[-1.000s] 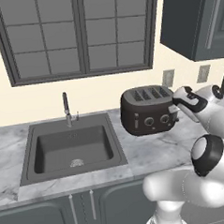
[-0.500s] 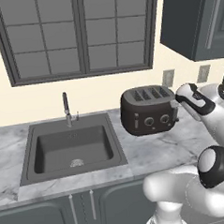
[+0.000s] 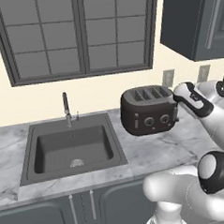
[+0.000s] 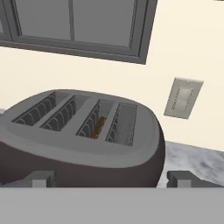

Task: Start the toaster. Once the lever pops up, take the bread to the plate on the dining counter.

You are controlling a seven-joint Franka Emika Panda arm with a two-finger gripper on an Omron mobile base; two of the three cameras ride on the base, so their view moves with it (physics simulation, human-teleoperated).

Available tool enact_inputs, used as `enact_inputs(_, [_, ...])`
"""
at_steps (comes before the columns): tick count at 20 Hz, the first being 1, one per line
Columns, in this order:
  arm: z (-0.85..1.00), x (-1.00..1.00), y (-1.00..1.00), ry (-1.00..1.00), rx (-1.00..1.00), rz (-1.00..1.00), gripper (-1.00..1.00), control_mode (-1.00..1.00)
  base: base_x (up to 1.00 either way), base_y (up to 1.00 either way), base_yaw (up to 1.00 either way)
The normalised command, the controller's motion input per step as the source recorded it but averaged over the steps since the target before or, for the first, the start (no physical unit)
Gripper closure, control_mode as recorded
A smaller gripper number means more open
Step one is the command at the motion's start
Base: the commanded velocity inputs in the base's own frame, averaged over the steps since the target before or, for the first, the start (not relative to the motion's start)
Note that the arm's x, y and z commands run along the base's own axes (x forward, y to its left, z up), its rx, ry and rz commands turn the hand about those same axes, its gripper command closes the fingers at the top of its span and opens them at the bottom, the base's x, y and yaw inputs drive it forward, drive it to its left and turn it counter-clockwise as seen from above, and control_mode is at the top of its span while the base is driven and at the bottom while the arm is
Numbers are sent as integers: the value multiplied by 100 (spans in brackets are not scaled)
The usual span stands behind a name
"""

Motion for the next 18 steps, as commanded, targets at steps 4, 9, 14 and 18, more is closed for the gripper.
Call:
enact_inputs(4, [21, 0, 34, 0, 0, -8, -100, -100, 0, 0, 0])
enact_inputs(9, [4, 6, 33, 0, 0, -10, -100, -100, 0, 0, 0])
enact_inputs(14, [0, 7, 26, 1, 0, -9, -100, -100, 0, 0, 0])
enact_inputs(18, [0, 20, 4, 4, 0, -11, -100, -100, 0, 0, 0])
